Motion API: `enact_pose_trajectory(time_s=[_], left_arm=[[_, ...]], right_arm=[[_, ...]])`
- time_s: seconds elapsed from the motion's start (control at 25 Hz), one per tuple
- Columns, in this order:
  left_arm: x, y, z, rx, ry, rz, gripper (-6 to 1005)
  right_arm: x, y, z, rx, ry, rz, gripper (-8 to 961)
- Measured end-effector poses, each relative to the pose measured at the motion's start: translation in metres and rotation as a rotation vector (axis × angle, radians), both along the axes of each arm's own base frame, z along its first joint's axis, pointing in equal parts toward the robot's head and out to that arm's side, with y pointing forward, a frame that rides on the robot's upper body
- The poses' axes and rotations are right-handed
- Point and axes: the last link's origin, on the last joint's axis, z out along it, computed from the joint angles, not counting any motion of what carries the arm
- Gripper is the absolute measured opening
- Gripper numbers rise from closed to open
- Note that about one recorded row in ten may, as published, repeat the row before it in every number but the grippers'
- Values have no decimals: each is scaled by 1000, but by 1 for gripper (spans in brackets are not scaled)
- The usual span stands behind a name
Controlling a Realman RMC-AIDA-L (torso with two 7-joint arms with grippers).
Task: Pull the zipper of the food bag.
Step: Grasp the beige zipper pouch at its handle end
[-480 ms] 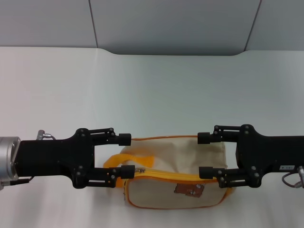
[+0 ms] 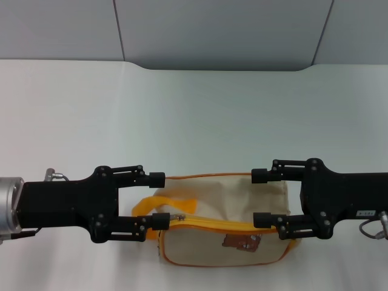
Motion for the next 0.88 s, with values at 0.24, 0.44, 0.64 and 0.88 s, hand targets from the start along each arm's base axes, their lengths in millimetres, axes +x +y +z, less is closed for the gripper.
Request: enact_pose_trajectory(time_s=[0.24, 0.44, 0.64, 0.88], left_arm=[[-16, -7, 1, 19, 43, 47, 723], [-34, -20, -3, 23, 85, 92, 710], [-39, -22, -17, 14, 136, 113, 697], [-31, -10, -41, 37, 194, 104, 682]], right_arm=[[-1, 1, 0, 1, 0, 2, 729], [-1, 2, 1, 3, 0, -3, 729], [-2, 3, 1, 0, -1, -1, 729], [-2, 3, 1, -8, -2, -11, 729]])
